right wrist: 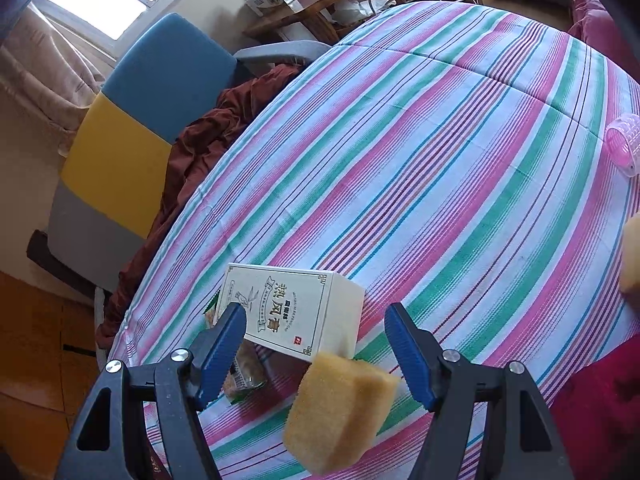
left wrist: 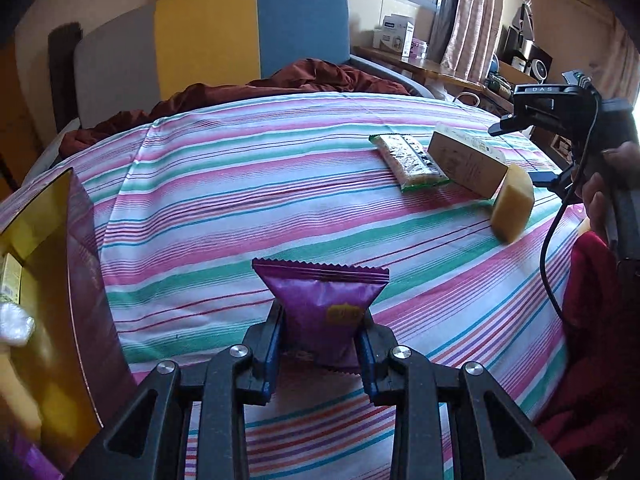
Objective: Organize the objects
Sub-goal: 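Grasp the yellow sponge with the right gripper while the left gripper holds the purple packet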
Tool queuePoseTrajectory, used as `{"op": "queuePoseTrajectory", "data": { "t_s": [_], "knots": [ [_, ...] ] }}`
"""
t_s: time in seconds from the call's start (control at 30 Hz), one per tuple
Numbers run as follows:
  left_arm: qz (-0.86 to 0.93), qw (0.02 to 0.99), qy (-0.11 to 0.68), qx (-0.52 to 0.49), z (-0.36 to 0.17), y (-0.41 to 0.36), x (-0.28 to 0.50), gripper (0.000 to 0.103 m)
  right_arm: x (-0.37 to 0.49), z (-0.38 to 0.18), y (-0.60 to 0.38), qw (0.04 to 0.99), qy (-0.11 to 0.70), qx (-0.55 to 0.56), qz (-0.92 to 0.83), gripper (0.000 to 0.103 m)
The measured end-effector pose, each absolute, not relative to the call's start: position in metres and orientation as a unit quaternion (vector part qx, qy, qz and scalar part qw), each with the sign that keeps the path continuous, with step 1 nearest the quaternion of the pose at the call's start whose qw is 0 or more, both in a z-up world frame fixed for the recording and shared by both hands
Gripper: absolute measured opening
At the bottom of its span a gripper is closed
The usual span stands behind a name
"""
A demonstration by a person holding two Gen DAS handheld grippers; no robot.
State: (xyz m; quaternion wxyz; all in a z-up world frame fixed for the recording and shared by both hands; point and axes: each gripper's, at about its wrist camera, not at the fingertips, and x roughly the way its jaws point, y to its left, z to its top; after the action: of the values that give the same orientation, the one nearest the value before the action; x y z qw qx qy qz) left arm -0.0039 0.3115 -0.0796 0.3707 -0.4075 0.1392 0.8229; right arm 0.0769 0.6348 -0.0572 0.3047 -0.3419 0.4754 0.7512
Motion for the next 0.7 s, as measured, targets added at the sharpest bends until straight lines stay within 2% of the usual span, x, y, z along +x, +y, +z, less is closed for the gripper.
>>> {"op": "queuePoseTrajectory", "data": {
  "t_s": [0.4,0.7],
  "knots": [
    [0.826,0.368,0.140,-0.404,-0.083,0.307,-0.005,0.032,0.070,-0.068,0.628,0.293,0.477,-0.377,0.738,0.073],
    [0.825,0.367,0.140,-0.405,-0.086,0.307,-0.006,0.032,0.051,-0.061,0.609,0.176,0.488,-0.369,0.771,0.069]
  ]
}}
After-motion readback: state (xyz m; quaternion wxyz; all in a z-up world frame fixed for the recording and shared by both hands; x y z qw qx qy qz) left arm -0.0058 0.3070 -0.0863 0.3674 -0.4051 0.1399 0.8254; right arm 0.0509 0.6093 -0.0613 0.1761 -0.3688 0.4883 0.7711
